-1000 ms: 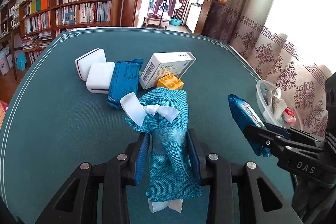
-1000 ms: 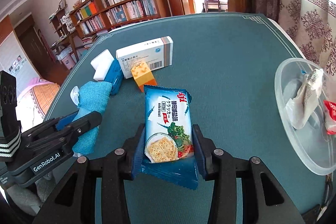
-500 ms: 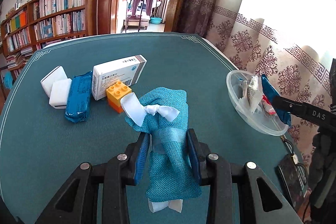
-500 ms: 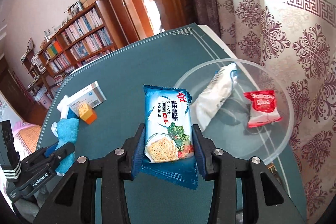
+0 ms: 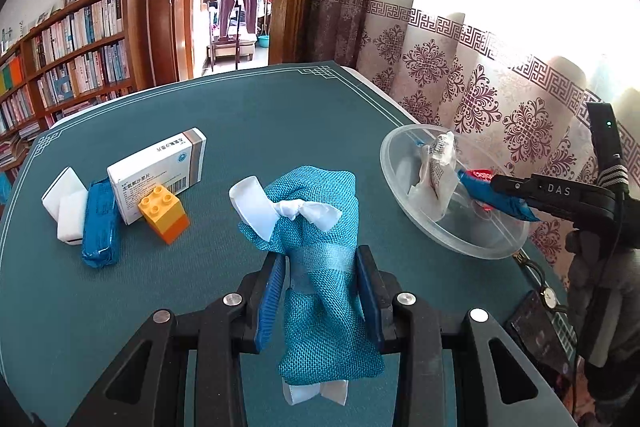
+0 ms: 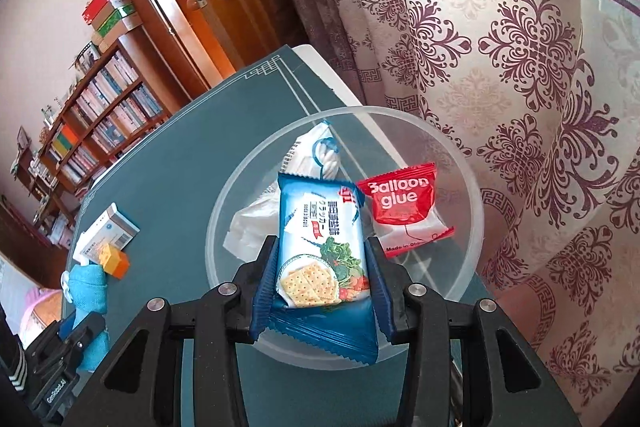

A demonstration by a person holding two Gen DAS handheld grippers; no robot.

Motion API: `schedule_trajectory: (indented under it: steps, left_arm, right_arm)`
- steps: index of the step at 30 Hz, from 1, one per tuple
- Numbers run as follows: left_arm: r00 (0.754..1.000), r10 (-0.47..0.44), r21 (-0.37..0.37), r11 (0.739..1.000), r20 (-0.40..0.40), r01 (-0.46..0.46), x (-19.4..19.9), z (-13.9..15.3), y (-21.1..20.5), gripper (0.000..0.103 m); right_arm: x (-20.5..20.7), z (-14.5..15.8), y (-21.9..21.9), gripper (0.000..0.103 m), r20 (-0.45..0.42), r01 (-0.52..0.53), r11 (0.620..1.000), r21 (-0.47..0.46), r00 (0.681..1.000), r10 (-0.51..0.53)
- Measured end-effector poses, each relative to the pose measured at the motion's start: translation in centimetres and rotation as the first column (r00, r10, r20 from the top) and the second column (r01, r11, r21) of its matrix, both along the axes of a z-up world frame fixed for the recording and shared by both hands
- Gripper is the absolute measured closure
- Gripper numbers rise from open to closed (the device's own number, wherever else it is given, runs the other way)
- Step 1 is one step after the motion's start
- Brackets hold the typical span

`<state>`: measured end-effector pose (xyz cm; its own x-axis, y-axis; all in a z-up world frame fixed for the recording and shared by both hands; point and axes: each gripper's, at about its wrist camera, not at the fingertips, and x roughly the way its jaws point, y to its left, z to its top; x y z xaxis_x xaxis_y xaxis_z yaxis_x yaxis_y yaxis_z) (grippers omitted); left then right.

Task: Organize objects
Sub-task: 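Carry the cracker packet to the bowl and release it with the right gripper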

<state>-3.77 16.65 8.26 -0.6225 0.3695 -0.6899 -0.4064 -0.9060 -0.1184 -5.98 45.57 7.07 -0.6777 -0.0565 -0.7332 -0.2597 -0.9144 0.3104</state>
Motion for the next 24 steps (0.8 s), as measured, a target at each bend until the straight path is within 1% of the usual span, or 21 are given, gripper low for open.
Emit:
schedule_trajectory:
  steps: [6, 10, 13, 16, 19, 24]
  left_arm:
    - [1.000, -0.026, -0.003, 1.000, -0.003, 0.026, -0.4, 0.4, 1.3, 0.065]
    - [0.999, -0.052, -0.001, 0.999, -0.002, 0.052, -0.5, 0.7, 2.3, 0.065]
    - [0.998, -0.068, -0.004, 0.998, -0.006, 0.068, -0.7, 0.9, 3.1, 0.065]
    - [0.996, -0.093, 0.009, 0.996, 0.005, 0.093, -1.1, 1.0, 4.0, 0.065]
    - [0.993, -0.119, 0.012, 0.993, 0.010, 0.119, -1.4, 1.0, 5.1, 0.065]
    - [0.989, -0.149, 0.009, 0.989, 0.016, 0.149, -1.8, 1.0, 6.7, 0.065]
  right_arm:
    - [-0.6, -1.1, 0.3, 0.059, 0.020, -0.018, 1.000, -0.006, 1.000, 0.018]
    - [0.0, -0.8, 0.5, 0.059, 0.015, -0.025, 1.000, -0.014, 1.000, 0.025]
    - [1.2, -0.1, 0.3, 0.059, 0.000, -0.048, 0.999, -0.012, 0.999, 0.048]
    - [2.4, 0.4, -0.2, 0.059, -0.002, -0.079, 0.997, 0.022, 0.997, 0.079]
    - [3.5, 0.3, -0.6, 0.059, 0.022, -0.101, 0.992, 0.071, 0.995, 0.100]
    - [4.3, -0.3, -0.9, 0.059, 0.066, -0.116, 0.976, 0.186, 0.992, 0.105]
